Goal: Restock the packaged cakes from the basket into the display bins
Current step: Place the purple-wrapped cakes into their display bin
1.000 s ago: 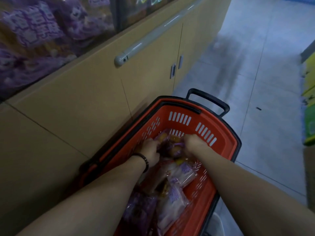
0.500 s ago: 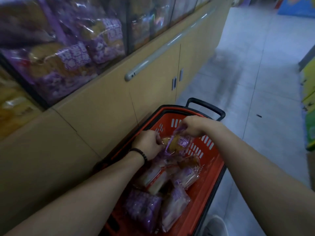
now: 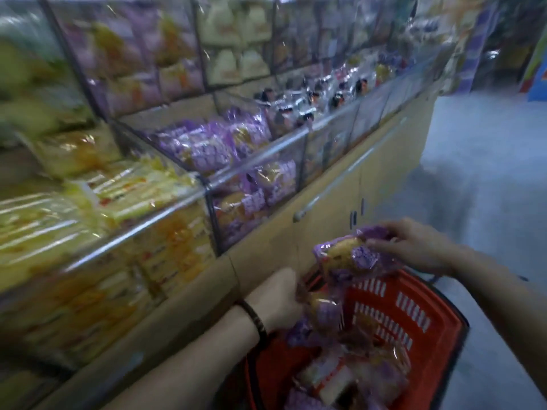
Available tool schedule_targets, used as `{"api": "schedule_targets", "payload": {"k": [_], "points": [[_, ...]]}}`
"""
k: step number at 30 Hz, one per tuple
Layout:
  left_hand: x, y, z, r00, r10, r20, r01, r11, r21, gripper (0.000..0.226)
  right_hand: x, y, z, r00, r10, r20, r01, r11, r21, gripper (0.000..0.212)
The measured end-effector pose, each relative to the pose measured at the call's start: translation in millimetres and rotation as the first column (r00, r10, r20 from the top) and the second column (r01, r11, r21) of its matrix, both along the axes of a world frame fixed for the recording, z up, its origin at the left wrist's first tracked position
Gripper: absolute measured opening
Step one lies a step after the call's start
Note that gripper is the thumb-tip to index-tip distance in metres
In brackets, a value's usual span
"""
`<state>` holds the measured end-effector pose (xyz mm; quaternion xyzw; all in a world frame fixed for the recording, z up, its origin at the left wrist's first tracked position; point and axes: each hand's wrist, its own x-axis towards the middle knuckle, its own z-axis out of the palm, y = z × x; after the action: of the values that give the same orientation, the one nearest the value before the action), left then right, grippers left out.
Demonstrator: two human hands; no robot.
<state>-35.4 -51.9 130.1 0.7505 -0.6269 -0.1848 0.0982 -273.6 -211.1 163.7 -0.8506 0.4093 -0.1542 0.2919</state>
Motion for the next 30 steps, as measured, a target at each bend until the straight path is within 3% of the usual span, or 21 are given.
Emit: {"api": "schedule_targets", "payload": {"k": [3,5,8,12,17,22,30], "points": [[-5,19,65,0.990,-0.066,0.125,0.072,0.997,-0.042,0.020,1,12,50,0.967,-0.008,0.253,0.005,1.000,0.013,0.031],[-8,33,110,0.980,-0.118,0.160,0.134,0.987,-0.093,0.026,4,20,90,0.916,-0.002,0.401,-0.013,0.999,0.035,0.010],[-4,50,179,0.970,-0.174,0.169,0.205,0.961,-0.188,0.025,17,23,144,0.858,-0.006,0.514,0.016,1.000,-0.016,0.019],[16,61,252,0.977,-0.097,0.190,0.152,0.940,-0.305,0.022,42,24,195,0.847,0.035,0.530,0.026,0.994,-0.107,0.013],[53,63,306,0.987,0.068,0.148,0.003,0.900,-0.435,0.011,84,14,226,0.820,-0.037,0.572,0.090,0.994,-0.064,0.003],[86,45,312,0.980,0.185,0.074,-0.114,0.825,-0.554,0.017,127,-17,234,0.793,-0.153,0.590,0.126,0.988,0.087,0.009],[112,25,285,0.962,0.269,0.051,-0.182,0.766,-0.617,0.014,177,-27,230,0.905,-0.095,0.414,0.073,0.995,0.070,0.010]]}}
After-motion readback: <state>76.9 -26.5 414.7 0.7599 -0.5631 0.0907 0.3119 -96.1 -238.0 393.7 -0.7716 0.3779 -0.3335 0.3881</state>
